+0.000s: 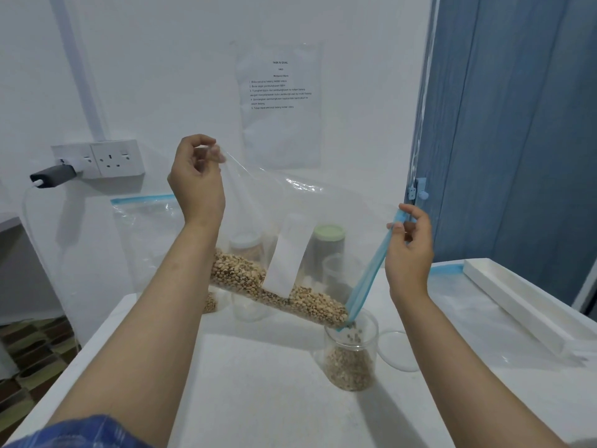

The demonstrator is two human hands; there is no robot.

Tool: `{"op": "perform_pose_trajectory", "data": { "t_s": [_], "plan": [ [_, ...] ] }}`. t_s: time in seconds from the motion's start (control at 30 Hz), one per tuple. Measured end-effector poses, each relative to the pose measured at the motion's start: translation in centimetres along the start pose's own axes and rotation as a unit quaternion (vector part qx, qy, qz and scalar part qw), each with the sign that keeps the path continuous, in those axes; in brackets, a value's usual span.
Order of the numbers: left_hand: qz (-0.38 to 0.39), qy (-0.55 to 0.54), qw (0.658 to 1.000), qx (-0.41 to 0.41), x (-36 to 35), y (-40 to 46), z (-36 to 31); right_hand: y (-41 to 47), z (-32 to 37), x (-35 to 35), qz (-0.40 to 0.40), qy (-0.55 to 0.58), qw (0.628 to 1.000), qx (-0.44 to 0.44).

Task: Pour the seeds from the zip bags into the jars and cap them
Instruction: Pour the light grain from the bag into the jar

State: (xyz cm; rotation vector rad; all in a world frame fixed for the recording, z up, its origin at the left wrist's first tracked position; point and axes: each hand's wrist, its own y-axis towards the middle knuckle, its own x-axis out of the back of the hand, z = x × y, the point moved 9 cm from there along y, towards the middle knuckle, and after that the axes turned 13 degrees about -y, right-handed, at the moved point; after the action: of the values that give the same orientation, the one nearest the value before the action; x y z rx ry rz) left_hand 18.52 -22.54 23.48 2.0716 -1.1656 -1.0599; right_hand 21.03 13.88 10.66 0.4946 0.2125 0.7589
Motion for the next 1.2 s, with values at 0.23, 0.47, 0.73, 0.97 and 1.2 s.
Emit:
{"op": "perform_pose_trajectory", "data": {
  "t_s": [0.23,0.47,0.73,0.97,1.2],
  "plan": [
    [0.000,0.004,1.000,0.003,-0.14,-0.07,-0.11,0.00,-0.07,0.08,0.005,-0.005,1.000,-0.008],
    [0.000,0.012,1.000,0.003,0.00,-0.01,0.00,-0.17,0.02,0.21,0.009,-0.008,1.000,-0.014],
    [0.001,0.011,1.000,0.003,-0.11,0.06,-0.04,-0.32,0.13,0.26,0.012,-0.009,1.000,-0.018],
    [0.005,0.009,1.000,0.001,-0.36,0.17,-0.02,-0.32,0.05,0.38,0.008,-0.007,1.000,-0.019],
    [0.007,0.012,1.000,0.000,-0.33,0.19,0.08,-0.26,0.09,0.28,0.008,-0.007,1.000,-0.018]
  ]
}}
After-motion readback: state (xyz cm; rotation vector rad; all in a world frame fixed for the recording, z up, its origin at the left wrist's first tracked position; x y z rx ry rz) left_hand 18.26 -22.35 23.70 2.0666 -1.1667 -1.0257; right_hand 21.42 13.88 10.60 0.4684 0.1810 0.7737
